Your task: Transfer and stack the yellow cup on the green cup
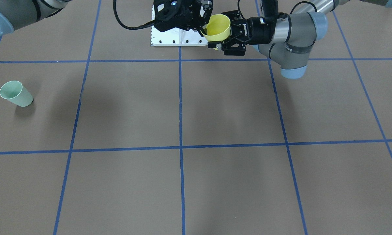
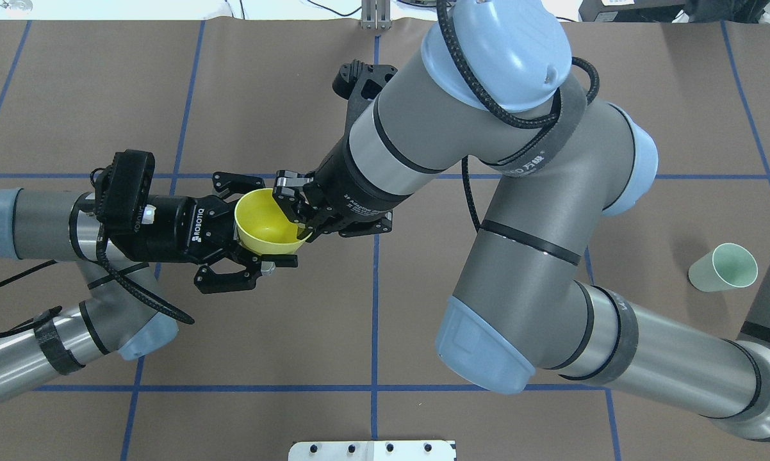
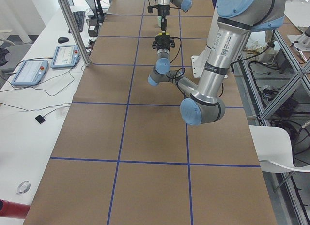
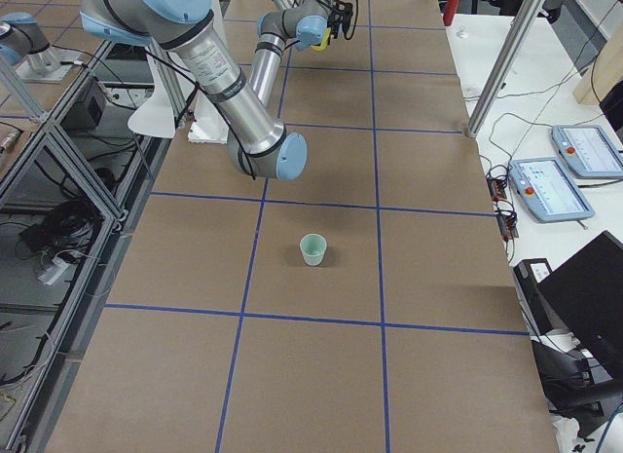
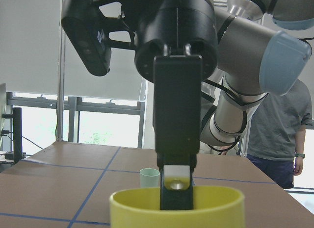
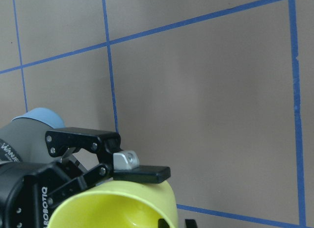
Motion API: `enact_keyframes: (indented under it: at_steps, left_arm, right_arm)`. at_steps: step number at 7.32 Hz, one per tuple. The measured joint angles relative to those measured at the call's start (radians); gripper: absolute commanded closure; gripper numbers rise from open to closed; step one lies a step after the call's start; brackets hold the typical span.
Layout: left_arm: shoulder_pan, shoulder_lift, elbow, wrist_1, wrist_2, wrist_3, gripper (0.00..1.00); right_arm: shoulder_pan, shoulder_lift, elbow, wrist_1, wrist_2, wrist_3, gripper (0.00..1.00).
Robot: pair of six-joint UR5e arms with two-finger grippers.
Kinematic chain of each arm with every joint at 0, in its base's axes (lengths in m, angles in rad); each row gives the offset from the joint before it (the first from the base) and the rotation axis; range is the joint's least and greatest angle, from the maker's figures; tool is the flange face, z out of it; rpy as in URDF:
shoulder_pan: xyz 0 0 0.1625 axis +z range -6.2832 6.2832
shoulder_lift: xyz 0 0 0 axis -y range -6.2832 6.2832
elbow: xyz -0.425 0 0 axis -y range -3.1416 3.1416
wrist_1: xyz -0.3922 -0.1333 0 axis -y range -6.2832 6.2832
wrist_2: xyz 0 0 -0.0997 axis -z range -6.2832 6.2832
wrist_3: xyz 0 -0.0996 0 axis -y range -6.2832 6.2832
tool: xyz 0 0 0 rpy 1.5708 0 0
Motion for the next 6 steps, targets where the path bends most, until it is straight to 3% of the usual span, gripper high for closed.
enact_keyframes:
  at_steps: [2,3,6]
  left_arm:
    - [0.002,0.0,-0.001,0.0,0.0,0.0,0.23]
    - [0.002,0.0,-0.002,0.001,0.0,0.0,0.0]
    - [0.008,-0.001,-0.005,0.0,0.0,-0.001,0.0]
  right_arm:
    - [0.001,0.002,0.001,-0.001,0.0,-0.001,1.0]
    - [0.002,0.001,0.002,-0.001,0.0,0.0,1.0]
    - [0.003,-0.003,0.004,-0.001,0.0,0.0,1.0]
